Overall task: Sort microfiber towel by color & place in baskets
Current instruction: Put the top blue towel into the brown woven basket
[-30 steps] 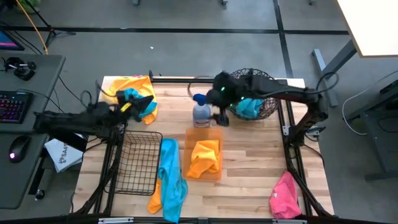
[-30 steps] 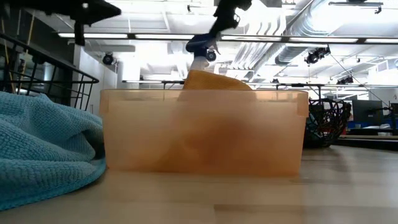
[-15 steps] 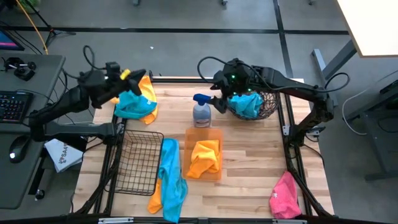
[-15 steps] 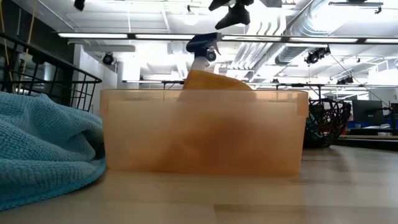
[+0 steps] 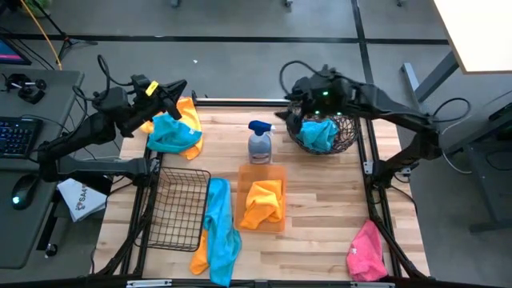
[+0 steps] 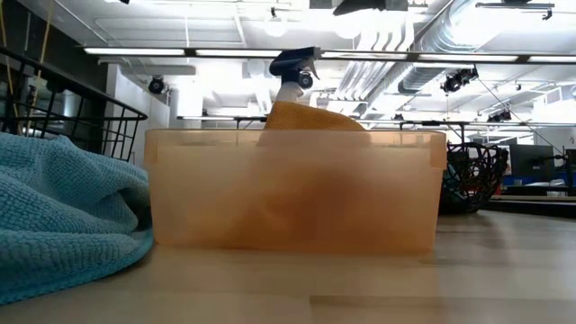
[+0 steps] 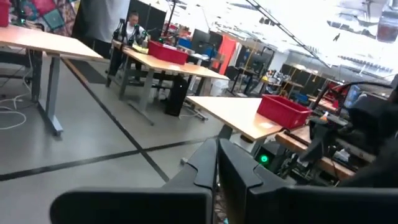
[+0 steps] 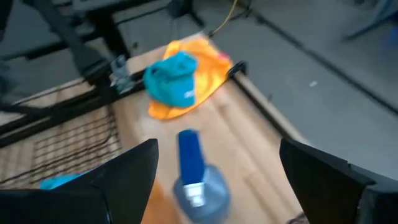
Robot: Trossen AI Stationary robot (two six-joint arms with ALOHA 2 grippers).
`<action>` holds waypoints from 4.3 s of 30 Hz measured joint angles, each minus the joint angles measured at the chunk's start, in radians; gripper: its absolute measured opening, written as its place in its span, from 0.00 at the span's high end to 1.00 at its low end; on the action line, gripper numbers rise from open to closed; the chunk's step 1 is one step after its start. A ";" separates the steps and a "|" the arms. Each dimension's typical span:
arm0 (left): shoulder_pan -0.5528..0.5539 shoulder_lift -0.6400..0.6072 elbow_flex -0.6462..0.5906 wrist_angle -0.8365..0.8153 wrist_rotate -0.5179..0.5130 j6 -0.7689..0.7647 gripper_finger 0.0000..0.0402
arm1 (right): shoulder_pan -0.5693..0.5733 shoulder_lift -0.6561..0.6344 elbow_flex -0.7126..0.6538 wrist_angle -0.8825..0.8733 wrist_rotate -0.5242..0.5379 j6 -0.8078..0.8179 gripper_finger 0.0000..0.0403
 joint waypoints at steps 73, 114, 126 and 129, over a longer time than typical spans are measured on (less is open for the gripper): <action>0.434 0.453 -0.338 -0.539 -0.070 -0.043 0.99 | 0.000 -0.035 0.000 -0.167 0.065 -0.025 0.18; 0.133 0.939 0.772 0.142 0.352 0.290 1.00 | -0.002 -0.080 0.001 0.295 0.258 -0.396 0.18; 0.063 0.941 0.775 0.144 0.455 0.371 1.00 | -0.013 0.007 -0.001 0.314 0.349 -0.588 0.18; 0.056 0.933 0.775 0.130 0.455 0.376 1.00 | -0.014 0.008 0.000 0.322 0.406 -0.621 0.18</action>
